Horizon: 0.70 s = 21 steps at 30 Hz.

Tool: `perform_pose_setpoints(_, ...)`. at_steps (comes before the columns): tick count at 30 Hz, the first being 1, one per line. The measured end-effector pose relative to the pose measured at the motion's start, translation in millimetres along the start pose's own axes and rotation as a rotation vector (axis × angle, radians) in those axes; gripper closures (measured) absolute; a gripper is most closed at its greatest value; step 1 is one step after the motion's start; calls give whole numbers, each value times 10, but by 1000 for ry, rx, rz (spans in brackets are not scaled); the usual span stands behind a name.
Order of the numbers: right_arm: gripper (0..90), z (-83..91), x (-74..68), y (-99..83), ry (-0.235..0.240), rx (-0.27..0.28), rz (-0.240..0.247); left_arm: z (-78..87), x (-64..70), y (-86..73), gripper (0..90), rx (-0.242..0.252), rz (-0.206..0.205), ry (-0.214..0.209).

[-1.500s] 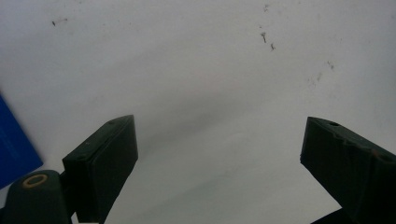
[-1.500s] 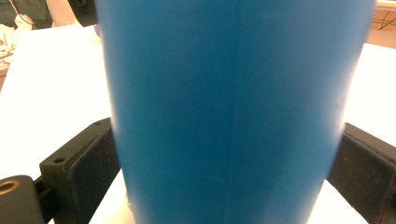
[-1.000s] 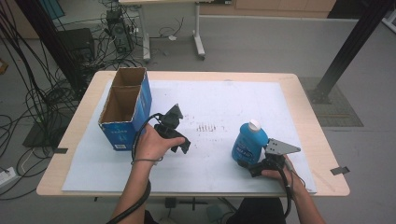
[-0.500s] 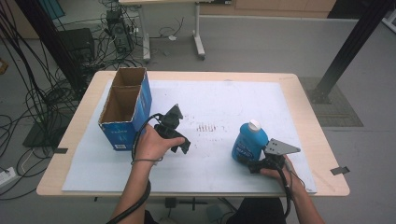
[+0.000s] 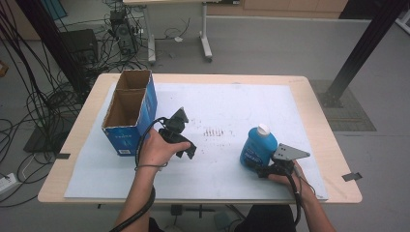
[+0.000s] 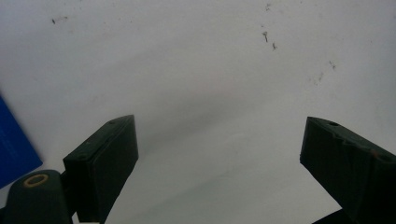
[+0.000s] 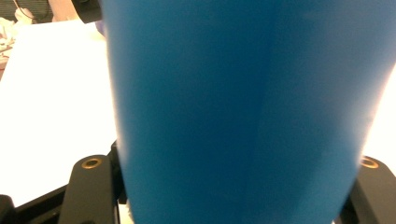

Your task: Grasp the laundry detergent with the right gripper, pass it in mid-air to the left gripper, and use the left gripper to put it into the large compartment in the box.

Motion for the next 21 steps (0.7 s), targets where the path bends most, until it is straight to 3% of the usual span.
perform_pose_setpoints(3, 392, 1, -14, 2, 18, 3, 2, 4, -1, 0, 117, 3, 0, 2)
perform_pose_setpoints(21, 395, -1, -10, 2, 23, 5, -1, 11, 13, -10, 117, 4, 7, 1)
Point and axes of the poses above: each handheld gripper's, and its own axes: z roughly backward along the jaws, y roughly out of its top, x roughly to its right, the point moved 8 cm from there along -z, roughly forward along the jaws, and after that the axes turned 9 degrees about z, right-handed, at the moved point
